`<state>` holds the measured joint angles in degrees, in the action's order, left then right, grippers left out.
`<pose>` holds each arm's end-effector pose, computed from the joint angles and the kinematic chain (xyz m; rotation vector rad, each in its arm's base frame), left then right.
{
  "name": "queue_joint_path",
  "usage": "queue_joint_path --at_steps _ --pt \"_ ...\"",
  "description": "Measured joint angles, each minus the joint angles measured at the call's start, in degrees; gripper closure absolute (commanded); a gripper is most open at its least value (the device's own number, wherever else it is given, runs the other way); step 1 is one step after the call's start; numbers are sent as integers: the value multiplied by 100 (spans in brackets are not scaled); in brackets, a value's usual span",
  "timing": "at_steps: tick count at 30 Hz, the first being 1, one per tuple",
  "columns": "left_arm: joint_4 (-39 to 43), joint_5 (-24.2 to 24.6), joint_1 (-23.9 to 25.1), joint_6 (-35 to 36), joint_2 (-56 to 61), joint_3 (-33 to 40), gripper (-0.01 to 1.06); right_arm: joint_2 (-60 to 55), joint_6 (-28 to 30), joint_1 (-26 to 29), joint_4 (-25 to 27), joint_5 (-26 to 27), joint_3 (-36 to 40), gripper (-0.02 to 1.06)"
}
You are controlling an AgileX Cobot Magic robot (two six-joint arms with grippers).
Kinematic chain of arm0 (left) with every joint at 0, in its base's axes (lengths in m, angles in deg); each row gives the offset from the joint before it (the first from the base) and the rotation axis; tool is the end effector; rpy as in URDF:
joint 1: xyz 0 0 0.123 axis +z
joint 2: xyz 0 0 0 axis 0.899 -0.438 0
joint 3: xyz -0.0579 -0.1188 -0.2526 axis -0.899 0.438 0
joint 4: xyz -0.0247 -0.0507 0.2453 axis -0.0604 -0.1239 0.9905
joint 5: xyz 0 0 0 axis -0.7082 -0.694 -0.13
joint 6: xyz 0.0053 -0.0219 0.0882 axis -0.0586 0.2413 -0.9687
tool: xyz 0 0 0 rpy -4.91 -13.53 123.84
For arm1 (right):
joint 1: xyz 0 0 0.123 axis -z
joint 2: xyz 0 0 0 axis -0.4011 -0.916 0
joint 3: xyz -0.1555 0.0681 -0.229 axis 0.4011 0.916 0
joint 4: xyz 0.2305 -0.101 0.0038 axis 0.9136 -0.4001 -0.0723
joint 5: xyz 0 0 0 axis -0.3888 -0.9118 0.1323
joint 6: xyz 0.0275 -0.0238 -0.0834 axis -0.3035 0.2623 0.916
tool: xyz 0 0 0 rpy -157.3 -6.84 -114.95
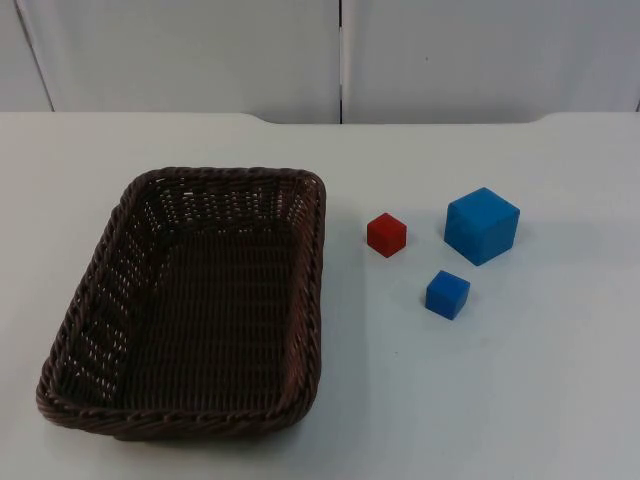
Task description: Pick up the basket with the left hand and place the largest block into the basket with the right hand.
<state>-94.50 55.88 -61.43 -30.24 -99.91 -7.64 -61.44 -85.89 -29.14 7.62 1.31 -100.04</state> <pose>0.0909 -0.0226 0.2897 0.1344 2.2115 -0.2950 -0.0074 -0.0007 0.2803 -0.1361 2.0481 0.0365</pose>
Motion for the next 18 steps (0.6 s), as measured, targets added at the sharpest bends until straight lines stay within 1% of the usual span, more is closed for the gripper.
queue_joint_path --at_steps 3,5,6,10,18 --pt "-247 -210 0 -246 -411 0 0 0 0 0 0 0 0 -1" --pt "-487 -337 0 -538 -795 0 0 0 0 0 0 0 0 -1" --pt "-487 -337 0 -538 -795 0 0 0 0 0 0 0 0 -1" --pt "-779 -364 0 -900 -1311 -72 0 0 0 0 0 0 0 -1" --pt "-939 -432 0 -989 -1854 -252 0 0 0 0 0 0 0 -1"
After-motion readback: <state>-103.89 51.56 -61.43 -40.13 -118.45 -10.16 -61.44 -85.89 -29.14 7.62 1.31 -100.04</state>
